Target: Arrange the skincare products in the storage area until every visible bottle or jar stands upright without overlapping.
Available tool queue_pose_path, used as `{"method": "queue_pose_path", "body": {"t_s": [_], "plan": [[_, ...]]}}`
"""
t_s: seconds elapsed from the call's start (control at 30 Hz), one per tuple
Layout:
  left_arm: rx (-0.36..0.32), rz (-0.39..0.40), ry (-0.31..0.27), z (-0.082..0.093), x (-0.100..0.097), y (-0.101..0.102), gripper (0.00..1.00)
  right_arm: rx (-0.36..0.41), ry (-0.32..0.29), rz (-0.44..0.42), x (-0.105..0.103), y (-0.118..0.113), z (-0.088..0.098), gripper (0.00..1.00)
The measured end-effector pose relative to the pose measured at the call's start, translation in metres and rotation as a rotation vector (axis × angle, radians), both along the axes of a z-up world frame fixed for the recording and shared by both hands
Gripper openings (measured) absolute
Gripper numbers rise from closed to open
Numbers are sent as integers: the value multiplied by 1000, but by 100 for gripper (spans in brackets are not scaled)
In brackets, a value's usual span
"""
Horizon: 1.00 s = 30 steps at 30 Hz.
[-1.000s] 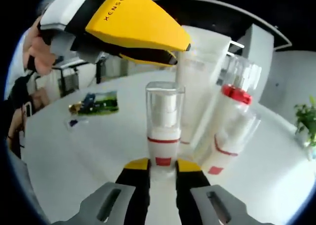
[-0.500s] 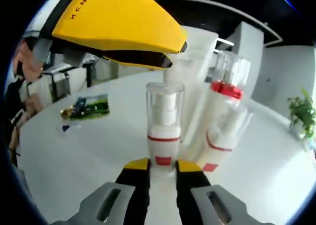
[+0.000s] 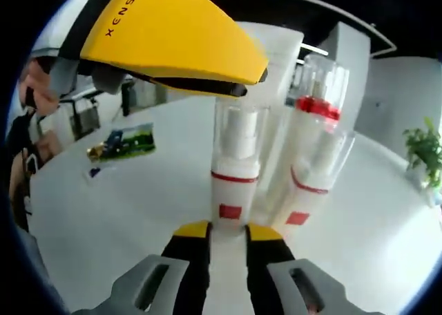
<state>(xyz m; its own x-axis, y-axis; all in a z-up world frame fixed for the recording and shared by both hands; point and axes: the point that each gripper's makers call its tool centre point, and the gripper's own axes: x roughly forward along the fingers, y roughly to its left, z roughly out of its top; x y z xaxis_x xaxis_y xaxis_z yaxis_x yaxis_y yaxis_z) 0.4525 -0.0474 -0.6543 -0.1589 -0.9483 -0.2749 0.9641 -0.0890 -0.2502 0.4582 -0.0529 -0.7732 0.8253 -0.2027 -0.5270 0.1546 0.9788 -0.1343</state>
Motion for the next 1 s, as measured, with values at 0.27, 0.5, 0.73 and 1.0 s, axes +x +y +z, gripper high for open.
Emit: {"method": "queue_pose_path", "body": {"t_s": [0.27,0.5,0.73,1.0], "plan": [[1,-11,-2,0,-2,-2,12,3,26,-5,-3,0,-5,11],[37,-29,-10,-7,-2,-3,12,28,26,-11,-1,3,-5,0],[8,-62,-14,0,-11,3,12,38,39,-14,-9,-2,-8,0],[133,-24,-84,-33,4,22,12,42,24,-13,-4,-7,-6,9]]}}
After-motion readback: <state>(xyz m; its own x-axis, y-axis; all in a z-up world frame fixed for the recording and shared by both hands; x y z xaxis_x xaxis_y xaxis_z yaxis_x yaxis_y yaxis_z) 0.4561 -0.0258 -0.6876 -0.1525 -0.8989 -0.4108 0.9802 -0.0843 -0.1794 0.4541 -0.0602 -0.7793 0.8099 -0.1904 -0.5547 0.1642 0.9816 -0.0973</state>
